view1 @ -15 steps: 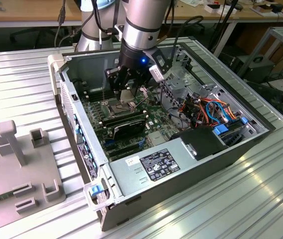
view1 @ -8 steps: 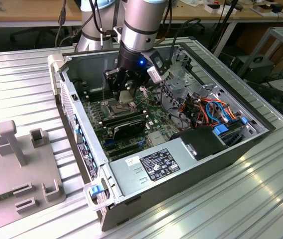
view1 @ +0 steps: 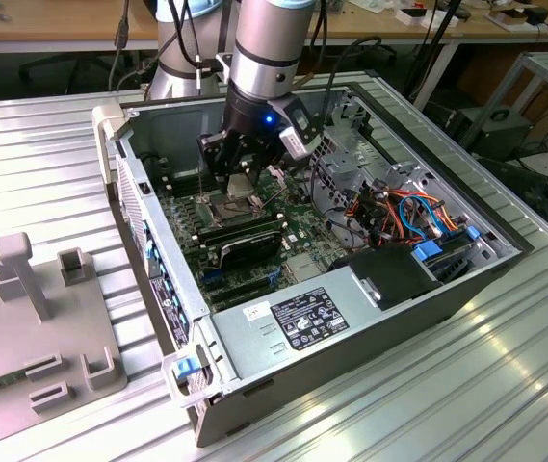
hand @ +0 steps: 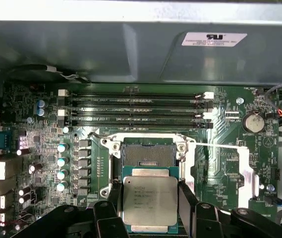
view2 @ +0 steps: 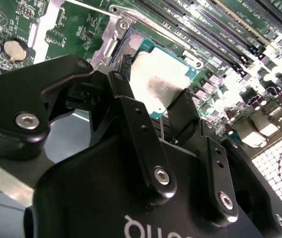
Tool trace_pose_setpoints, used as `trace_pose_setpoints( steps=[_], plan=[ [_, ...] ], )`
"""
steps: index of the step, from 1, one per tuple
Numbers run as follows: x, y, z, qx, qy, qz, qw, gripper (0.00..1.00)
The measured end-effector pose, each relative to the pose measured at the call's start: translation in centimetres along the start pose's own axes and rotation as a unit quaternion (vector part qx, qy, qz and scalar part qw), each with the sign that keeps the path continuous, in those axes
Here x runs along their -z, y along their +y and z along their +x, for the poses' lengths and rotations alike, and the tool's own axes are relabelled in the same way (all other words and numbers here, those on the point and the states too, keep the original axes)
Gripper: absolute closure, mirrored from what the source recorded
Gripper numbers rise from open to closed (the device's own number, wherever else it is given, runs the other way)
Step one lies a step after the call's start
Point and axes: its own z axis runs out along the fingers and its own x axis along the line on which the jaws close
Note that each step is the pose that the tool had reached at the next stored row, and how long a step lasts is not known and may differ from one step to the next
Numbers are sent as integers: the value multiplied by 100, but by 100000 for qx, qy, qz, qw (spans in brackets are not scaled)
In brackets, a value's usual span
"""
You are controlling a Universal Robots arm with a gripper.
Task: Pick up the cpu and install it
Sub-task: 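Pick up the cpu and move it towards the insertion slot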
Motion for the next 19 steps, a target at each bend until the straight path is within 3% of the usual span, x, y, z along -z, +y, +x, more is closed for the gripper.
trace_pose_setpoints(
  steps=[7, 13, 19],
  plan=[
    [-31, 9, -1, -8, 8, 944, 99996, 45],
    [-56, 17, -1, -7, 11, 1006, 99995, 45],
    [-128, 23, -2, -5, 11, 1006, 99995, 45]
  ],
)
